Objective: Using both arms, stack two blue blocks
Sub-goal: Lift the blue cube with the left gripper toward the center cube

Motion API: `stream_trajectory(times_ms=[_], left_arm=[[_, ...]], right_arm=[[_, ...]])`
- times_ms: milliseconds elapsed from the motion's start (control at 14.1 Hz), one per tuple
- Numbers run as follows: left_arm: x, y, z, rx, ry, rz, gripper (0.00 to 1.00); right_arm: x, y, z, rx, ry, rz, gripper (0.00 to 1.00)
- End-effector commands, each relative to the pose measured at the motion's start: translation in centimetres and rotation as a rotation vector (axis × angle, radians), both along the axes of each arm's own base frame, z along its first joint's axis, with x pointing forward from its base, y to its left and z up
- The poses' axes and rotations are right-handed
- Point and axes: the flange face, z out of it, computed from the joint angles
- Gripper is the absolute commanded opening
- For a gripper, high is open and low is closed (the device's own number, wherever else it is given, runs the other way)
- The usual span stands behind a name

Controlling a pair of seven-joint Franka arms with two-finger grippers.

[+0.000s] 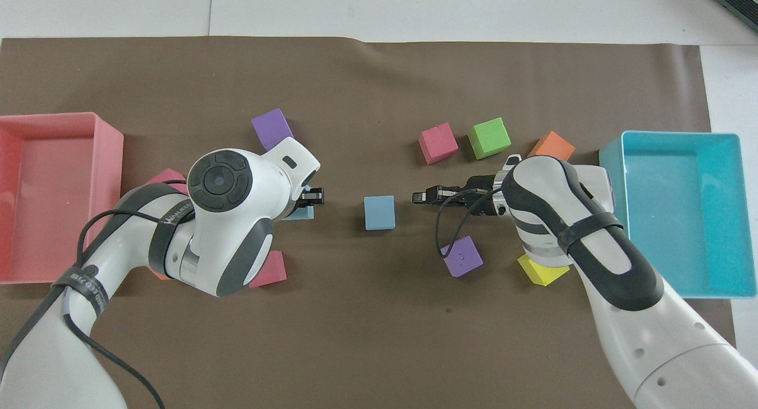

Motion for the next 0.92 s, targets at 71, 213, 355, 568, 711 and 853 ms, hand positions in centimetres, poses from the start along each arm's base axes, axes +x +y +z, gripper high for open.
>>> stream_trajectory(times_ms=[71, 213, 355, 568, 711, 853], left_arm=[[-0.6, -3.5, 2.1, 0.023, -0.036, -0.013, 0.0], [0.1, -4.6, 3.2, 0.035, -0.034, 0.004, 0.0], [0.5, -6.3, 4.4, 0.037, -0.027, 0.003, 0.0], [0.3, -8.5, 5.4, 0.02, -0.042, 0.003, 0.0], [0.1, -9.7, 5.6, 0.005, -0.049, -0.01, 0.0], [-0.1, -10.2, 5.7, -0.005, -0.057, -0.018, 0.0]], right_arm=[[-0.3, -0.2, -0.3, -0.002, -0.025, -0.016, 0.0], [-0.3, -0.2, -0.3, -0.002, -0.025, -0.016, 0.0], [-0.3, -0.2, -0.3, -0.001, -0.024, -0.015, 0.0], [-0.3, -0.2, -0.3, -0.002, -0.024, -0.017, 0.0], [-0.4, 0.0, -0.3, -0.003, -0.024, -0.015, 0.0], [-0.5, -0.1, -0.4, -0.004, -0.021, -0.015, 0.0]])
